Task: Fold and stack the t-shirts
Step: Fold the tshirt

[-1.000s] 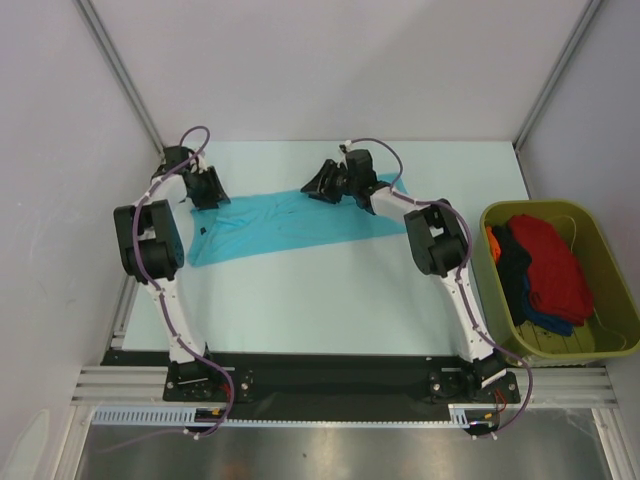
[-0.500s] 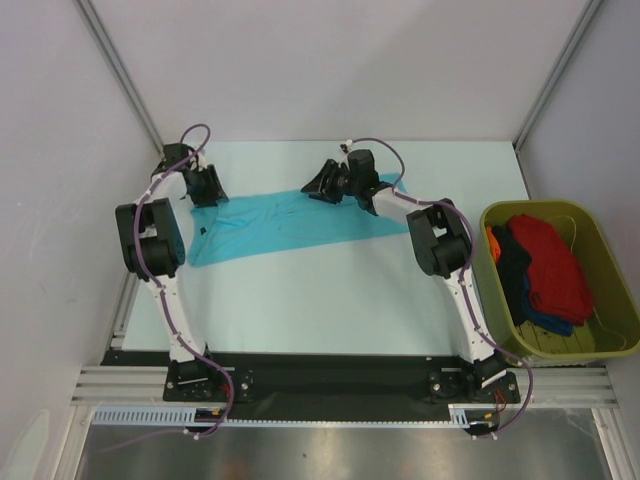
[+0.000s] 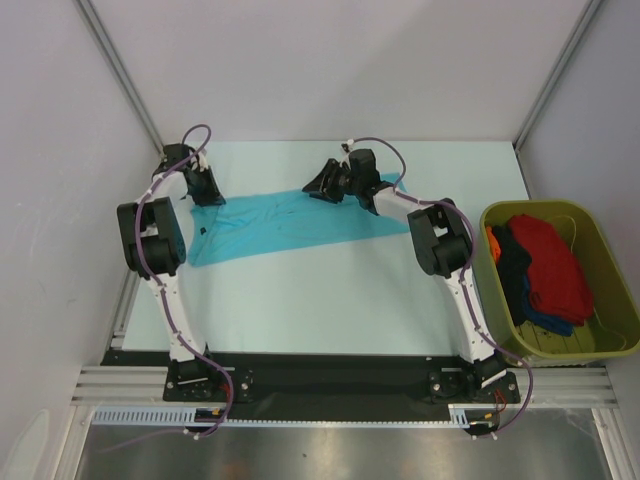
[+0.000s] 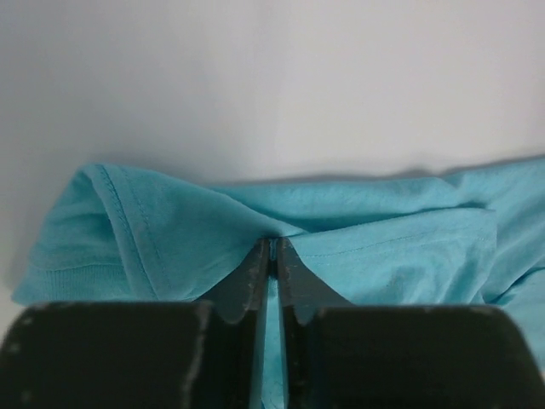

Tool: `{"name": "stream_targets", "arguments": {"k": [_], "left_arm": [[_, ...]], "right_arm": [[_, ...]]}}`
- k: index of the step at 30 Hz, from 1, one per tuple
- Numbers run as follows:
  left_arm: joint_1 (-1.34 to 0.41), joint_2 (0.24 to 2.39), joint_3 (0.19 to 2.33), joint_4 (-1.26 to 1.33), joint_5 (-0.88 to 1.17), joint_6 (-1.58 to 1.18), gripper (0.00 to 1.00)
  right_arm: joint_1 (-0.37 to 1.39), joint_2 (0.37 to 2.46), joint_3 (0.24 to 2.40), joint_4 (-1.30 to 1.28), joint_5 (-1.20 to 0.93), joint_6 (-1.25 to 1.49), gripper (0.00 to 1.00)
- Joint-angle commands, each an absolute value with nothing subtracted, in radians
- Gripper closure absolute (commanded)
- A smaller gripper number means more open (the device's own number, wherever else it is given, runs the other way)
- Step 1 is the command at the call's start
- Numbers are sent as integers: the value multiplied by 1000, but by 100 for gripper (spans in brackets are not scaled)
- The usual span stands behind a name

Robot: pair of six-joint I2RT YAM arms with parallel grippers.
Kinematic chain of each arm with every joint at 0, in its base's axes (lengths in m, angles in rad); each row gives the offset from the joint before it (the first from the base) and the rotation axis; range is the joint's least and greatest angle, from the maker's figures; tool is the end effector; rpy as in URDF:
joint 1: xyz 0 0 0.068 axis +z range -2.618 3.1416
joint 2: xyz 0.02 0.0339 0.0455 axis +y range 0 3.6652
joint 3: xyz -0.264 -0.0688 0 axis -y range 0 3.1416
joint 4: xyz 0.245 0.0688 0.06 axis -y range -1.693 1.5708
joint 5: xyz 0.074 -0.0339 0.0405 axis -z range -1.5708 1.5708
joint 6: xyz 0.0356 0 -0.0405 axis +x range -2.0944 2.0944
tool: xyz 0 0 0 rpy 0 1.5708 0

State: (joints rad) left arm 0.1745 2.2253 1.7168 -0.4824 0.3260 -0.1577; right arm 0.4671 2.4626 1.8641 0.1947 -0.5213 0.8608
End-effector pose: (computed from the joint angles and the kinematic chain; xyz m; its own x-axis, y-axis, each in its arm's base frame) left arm 0.4776 0.0726 0.1660 -0.8149 -0.2947 -0.4991 -0.1211 0.9286 -0.3506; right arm 0.4903 0.2671 0.1496 -0.8349 0.3155 -0.4510 -0.2550 0.5045 0.8249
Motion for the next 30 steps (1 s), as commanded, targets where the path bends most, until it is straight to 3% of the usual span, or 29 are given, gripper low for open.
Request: {"name": "stream_targets", "arguments": {"k": [1, 3, 25, 30], "left_arm": [[166, 2131, 1730, -445, 341, -150, 91], [161, 2099, 1701, -430, 331, -153, 99], [115, 1750, 1324, -350, 371, -184, 99], [109, 1680, 1214, -319, 361, -196, 98]], "right_arm": [[468, 2390, 1864, 210, -534, 851, 56], [471, 2387, 1864, 204, -535, 853, 56], [531, 2447, 1953, 192, -545, 881, 57], [554, 2500, 2038, 167, -567, 853, 51]]}}
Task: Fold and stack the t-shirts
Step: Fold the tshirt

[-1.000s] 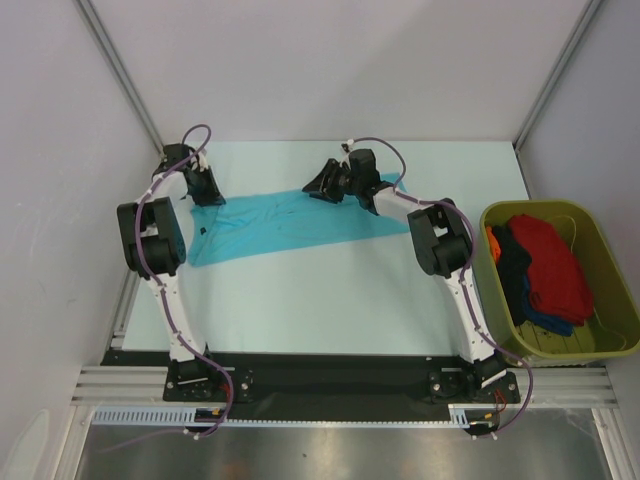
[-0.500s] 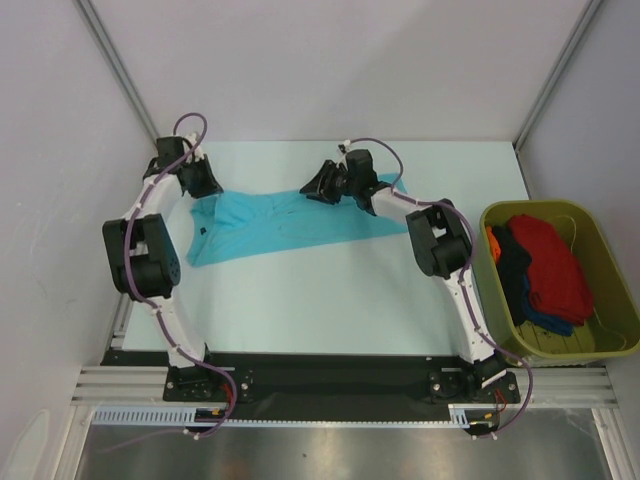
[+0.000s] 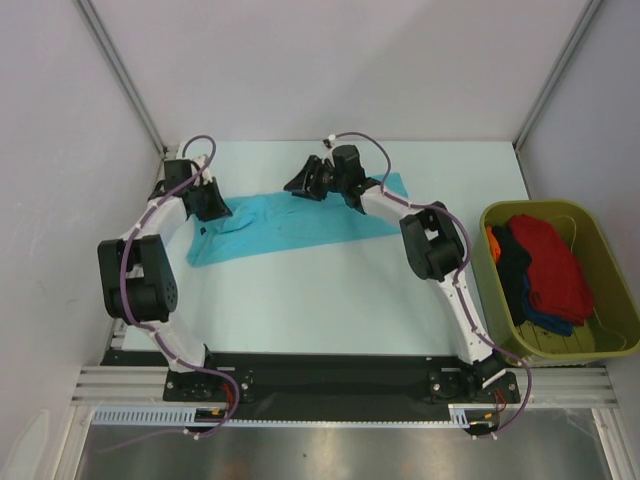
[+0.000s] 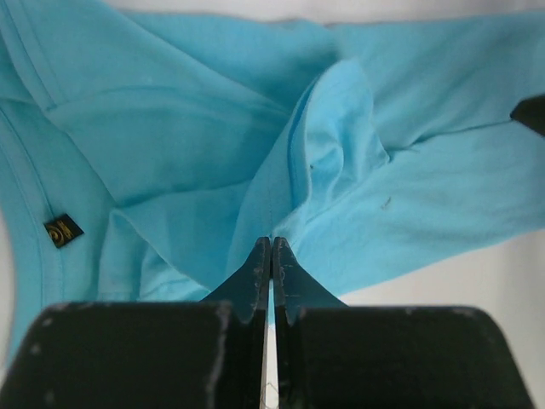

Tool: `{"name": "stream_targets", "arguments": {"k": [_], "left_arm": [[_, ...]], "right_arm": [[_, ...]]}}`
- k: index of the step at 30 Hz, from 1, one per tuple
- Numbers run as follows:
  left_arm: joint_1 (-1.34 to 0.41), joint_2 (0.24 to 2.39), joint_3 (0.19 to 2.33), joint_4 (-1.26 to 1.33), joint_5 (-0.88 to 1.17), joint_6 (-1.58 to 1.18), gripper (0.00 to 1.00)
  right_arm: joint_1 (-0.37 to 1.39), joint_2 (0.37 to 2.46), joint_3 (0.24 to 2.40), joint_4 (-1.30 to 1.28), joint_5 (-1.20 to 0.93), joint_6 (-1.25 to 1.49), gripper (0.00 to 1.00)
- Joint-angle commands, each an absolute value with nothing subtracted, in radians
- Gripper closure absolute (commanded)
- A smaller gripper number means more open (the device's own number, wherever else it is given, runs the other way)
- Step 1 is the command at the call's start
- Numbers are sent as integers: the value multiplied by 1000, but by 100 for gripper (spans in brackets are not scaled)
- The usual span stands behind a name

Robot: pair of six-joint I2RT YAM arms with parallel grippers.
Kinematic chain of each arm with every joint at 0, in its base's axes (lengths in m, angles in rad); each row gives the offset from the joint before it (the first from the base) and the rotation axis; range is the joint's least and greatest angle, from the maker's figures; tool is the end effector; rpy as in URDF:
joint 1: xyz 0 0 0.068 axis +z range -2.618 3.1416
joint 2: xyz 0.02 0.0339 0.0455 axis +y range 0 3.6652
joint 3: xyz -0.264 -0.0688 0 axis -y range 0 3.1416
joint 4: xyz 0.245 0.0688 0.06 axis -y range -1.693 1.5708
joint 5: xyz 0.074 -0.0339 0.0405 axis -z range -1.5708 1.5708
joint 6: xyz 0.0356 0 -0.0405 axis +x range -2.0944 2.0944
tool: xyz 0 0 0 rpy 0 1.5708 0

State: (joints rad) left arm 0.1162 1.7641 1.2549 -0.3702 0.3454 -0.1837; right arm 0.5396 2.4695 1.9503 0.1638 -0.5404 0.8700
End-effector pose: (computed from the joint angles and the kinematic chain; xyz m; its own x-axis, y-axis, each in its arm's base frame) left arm 0.3812 0.0324 0.2227 -0.7715 -0.2631 -0.5792 -0.0362 0.9272 -0.3729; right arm 0.4771 0.3071 0.1720 -0.8455 0.2576 -0.4677 -0.3228 0.4512 0.8320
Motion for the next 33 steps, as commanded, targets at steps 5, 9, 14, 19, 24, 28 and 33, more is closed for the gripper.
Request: {"name": "stream_targets", "arguments": {"k": [5, 9, 14, 19, 24, 28, 33], "left_arm": [[107, 1614, 1114, -290, 365, -218, 98], [107, 1578, 1046, -273, 367, -218, 94], [106, 1559, 976, -259, 376, -230, 89], [106, 1537, 937, -259, 405, -227, 73], [107, 1370, 894, -213, 403, -255, 29], [107, 1455, 986, -208, 432, -268, 19], [107, 1698, 1170, -232, 485, -261, 8]], "right_arm": [[578, 2624, 2203, 152, -592, 819, 45], [592, 2721, 2318, 176, -589, 896, 44], [604, 2711, 2315, 163, -572, 887, 45], [604, 2660, 2254, 149, -557, 881, 46], [588, 2560, 2145, 121, -572, 865, 46], [558, 2403, 1976, 115, -594, 830, 46], [494, 2223, 1726, 117, -604, 769, 46]]}}
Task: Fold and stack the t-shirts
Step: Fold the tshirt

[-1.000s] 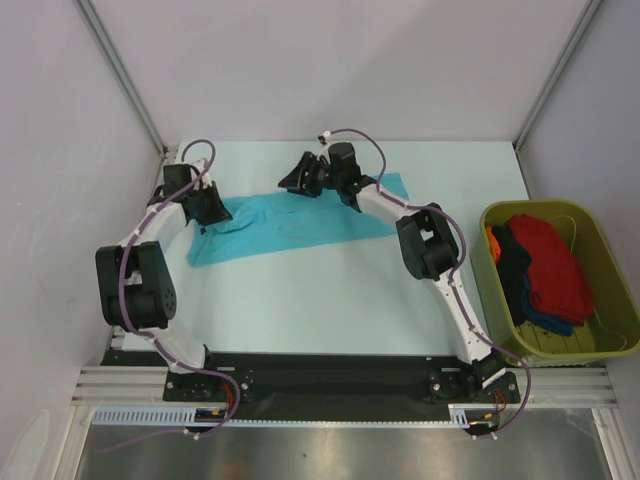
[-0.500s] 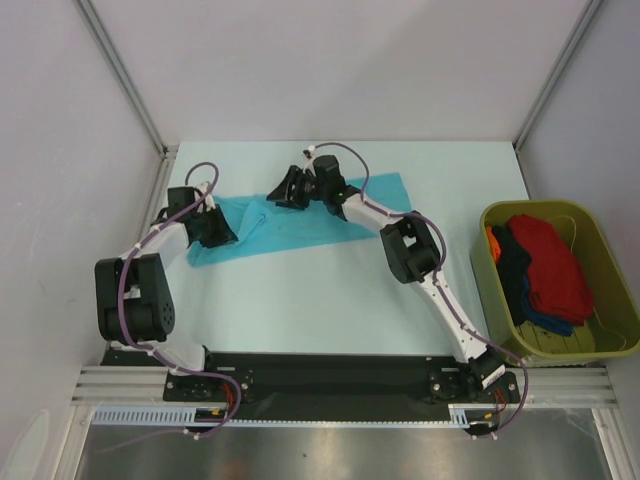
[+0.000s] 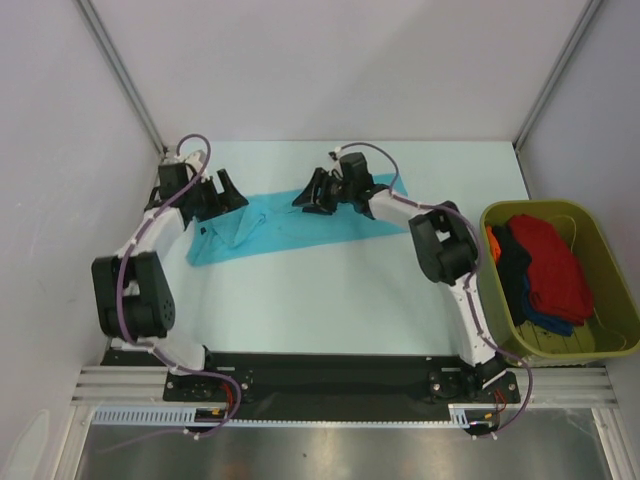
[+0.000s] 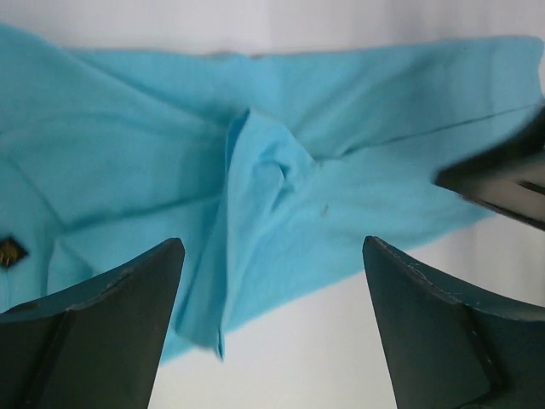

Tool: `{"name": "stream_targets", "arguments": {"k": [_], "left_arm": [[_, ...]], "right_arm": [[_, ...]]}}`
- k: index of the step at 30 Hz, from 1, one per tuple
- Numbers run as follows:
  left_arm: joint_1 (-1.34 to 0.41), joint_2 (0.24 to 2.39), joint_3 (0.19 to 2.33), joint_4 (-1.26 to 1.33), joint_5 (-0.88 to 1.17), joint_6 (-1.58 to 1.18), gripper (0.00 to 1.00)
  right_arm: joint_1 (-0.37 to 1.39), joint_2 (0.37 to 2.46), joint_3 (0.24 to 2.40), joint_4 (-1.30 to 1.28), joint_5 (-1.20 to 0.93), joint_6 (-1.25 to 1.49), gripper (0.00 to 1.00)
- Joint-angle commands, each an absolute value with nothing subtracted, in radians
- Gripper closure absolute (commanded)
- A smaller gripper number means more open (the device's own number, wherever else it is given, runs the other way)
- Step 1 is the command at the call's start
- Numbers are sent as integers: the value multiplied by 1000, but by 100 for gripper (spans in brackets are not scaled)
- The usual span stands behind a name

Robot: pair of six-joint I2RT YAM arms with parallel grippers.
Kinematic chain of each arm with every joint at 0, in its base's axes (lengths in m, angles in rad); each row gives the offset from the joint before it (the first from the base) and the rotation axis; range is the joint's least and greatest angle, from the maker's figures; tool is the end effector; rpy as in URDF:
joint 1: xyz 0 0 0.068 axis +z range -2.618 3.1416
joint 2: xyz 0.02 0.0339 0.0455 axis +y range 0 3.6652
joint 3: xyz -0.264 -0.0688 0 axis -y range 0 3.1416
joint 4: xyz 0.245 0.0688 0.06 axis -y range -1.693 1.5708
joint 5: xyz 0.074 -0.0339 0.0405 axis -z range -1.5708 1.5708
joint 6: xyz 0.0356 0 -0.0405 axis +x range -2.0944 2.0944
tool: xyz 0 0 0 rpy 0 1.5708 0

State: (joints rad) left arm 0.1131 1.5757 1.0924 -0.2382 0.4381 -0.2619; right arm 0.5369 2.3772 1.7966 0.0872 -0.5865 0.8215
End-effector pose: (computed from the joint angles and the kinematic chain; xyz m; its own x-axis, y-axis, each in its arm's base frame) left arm 0.3454 0.0240 0.2466 -0.6894 -0.3143 -0.6527 0.0370 0.8845 -0.4650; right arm 0.4536 0.2929 0.1629 -0.8958 0.1765 -0.4080 -0.2775 0.4950 0.8234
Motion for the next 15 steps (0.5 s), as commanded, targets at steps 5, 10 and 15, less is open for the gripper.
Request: {"name": "stream_targets", "arguments": {"k": [5, 10, 15], "left_arm": [[106, 1906, 1376, -285, 482, -242, 18], [103, 1993, 1448, -268, 500, -247, 34], [83, 2039, 1460, -258, 517, -268, 37]], "right_arm": [[439, 2057, 1560, 137, -614, 744, 47], [390, 1965, 1412, 149, -621, 725, 49], [354, 1919, 1316, 210, -630, 764, 50]]}}
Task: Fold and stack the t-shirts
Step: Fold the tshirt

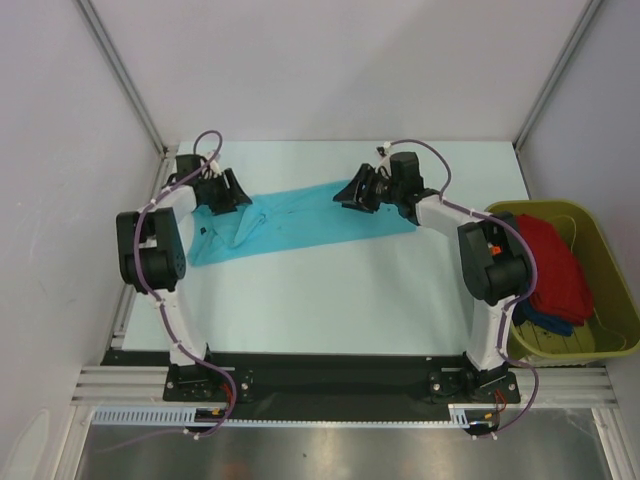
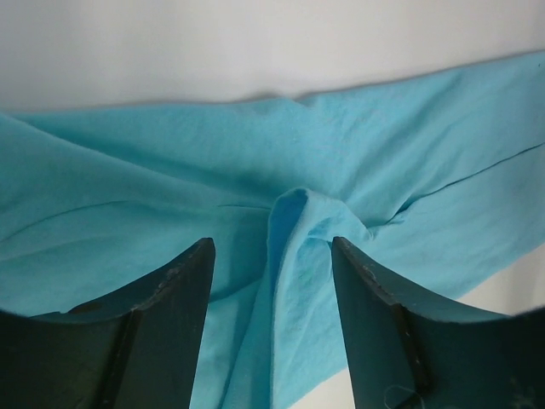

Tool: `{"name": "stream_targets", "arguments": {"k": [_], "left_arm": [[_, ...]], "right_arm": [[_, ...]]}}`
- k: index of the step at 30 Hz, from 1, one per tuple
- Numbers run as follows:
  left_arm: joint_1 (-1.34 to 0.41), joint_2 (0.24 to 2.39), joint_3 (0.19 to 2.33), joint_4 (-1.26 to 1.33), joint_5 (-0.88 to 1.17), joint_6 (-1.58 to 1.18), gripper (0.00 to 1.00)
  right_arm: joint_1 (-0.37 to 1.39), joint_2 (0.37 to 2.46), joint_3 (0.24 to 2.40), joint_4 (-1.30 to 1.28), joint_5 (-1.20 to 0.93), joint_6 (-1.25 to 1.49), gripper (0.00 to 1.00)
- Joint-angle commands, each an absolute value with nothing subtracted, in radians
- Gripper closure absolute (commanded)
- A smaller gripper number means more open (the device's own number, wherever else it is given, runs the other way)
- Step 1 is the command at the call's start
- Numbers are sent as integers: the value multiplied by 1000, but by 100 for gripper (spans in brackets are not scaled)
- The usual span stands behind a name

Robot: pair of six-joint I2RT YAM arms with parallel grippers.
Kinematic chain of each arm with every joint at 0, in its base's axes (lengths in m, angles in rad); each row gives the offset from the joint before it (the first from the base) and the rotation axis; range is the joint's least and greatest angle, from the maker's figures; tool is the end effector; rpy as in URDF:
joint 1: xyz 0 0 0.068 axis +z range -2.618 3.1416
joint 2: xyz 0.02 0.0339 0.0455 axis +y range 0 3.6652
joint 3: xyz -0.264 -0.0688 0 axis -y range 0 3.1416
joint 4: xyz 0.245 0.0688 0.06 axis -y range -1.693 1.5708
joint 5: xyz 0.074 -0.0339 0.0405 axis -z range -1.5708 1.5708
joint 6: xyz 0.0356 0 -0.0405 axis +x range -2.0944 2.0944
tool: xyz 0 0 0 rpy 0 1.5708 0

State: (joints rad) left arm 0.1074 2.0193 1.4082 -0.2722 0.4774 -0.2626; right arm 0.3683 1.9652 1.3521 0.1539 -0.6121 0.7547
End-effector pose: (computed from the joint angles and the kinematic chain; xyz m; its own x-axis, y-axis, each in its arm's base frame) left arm 0.4358 0.0305 0.1783 -0.7926 -0.3174 -0.5207 -0.0114 0.8615 -0.5077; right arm 0.4113 0.1807 0.2196 -0.8323 0.2798 -0.4785 -0.2814 0.5305 0.7996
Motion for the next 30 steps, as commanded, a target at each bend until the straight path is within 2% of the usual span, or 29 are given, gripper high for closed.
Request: {"name": "stream_targets", "arguments": {"k": [1, 6, 10, 15, 22, 27, 30], "left_arm": [[72, 2040, 1460, -258, 517, -267, 37], [41, 2059, 1477, -249, 518, -273, 44], [18, 2069, 1494, -258, 520, -276, 63], [8, 2034, 1461, -261, 522, -276, 69], [-47, 1991, 1413, -284, 495, -258, 82], [-64, 1948, 1387, -302, 479, -247, 81], [-74, 1892, 1335, -255, 430, -258, 66]], "right_arm": [[348, 1913, 1312, 210, -630, 762, 50], [331, 1908, 1318, 204, -641, 756, 50], [324, 1910, 1321, 206, -643, 756, 50], [322, 1916, 1319, 203, -647, 758, 50], [322, 1917, 1310, 212, -653, 767, 50], [322, 1914, 1301, 212, -658, 764, 50], [322, 1916, 1296, 213, -660, 768, 50]]}}
